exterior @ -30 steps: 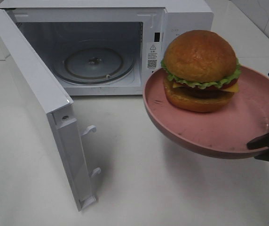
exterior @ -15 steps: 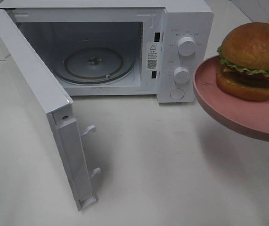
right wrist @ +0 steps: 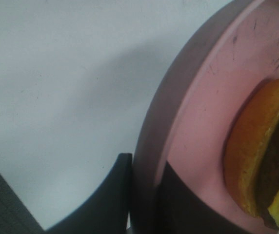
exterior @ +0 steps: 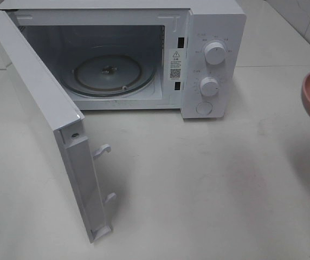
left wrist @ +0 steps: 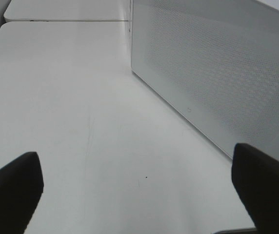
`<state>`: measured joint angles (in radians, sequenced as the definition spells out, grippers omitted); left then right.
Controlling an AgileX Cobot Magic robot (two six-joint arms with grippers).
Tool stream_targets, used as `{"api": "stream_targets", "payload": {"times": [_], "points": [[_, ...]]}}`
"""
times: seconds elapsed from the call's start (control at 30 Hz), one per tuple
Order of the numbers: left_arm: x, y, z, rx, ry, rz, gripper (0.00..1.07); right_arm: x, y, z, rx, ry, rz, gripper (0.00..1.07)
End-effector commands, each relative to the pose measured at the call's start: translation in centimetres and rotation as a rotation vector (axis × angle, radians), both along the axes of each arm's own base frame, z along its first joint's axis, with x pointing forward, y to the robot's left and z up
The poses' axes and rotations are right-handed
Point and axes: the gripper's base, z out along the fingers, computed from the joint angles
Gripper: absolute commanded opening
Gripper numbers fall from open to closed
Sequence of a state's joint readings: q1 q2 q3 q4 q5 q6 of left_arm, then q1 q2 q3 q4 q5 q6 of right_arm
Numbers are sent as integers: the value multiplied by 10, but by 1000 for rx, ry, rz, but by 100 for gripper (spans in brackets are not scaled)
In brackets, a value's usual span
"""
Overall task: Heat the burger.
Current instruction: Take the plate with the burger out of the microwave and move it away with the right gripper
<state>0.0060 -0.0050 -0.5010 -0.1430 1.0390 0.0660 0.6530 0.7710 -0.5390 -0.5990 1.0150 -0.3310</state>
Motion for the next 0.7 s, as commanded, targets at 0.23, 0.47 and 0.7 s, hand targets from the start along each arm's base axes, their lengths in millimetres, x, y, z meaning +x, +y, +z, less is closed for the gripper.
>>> {"api": "stream_targets", "payload": {"times": [0.23, 0.47, 0.7], "points": [[-2, 0, -2, -5, -18, -1, 103, 5, -10, 0, -20, -40, -262, 0], [-2, 0, -2, -5, -18, -1, 103, 24, -1, -18, -1, -42, -524, 0], [-2, 0, -2, -5, -18, -1, 103, 39, 8, -37, 19, -56, -707, 0]]}}
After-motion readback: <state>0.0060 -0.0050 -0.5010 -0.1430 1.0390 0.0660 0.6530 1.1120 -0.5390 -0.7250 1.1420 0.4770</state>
